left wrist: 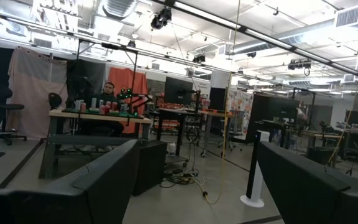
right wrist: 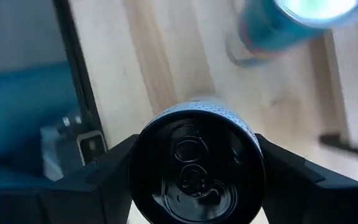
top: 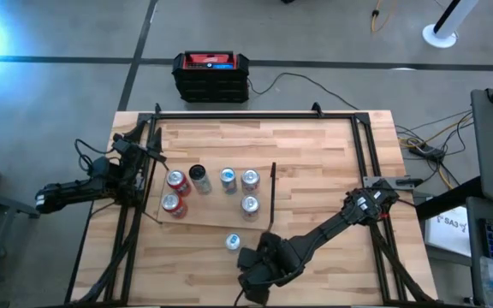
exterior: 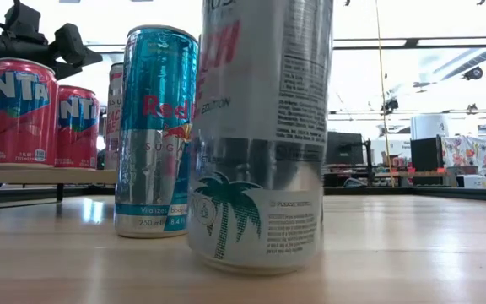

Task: Place canned beverage on shelf
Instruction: Move the white pink soda can to the bottom middle of the table

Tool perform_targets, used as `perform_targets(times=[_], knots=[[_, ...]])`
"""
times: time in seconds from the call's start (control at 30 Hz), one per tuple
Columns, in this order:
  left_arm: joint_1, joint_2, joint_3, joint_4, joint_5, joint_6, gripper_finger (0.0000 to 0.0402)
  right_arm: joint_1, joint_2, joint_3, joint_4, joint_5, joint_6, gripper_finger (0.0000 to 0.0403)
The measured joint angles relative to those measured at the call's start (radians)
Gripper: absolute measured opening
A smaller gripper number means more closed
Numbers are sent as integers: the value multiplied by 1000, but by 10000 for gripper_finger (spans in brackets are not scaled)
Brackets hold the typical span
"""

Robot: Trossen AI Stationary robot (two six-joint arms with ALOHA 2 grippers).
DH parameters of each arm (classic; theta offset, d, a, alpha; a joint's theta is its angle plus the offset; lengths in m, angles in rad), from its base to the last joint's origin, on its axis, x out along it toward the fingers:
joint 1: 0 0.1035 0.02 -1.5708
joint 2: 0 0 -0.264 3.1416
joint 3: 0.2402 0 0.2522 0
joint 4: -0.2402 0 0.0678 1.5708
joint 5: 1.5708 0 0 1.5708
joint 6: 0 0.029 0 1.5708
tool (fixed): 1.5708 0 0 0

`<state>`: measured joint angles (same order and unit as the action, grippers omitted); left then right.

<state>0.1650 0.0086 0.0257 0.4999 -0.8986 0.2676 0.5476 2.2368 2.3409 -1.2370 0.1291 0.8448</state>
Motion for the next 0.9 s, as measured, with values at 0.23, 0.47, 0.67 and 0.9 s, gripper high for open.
perform_targets(times=[0.23, 0.47, 0.67, 0.9], knots=[[0, 0, 0, 0, 0, 0, 311, -5, 0, 0, 7, -55, -351, 253], [0, 0, 0, 0, 0, 0, 311, -53, 0, 13, -26, -190, -485, 253], [0, 0, 0, 0, 0, 0, 311, -101, -3, 13, -47, -328, -641, 253], [0, 0, 0, 0, 0, 0, 311, -102, -4, 13, -47, -339, -921, 253]])
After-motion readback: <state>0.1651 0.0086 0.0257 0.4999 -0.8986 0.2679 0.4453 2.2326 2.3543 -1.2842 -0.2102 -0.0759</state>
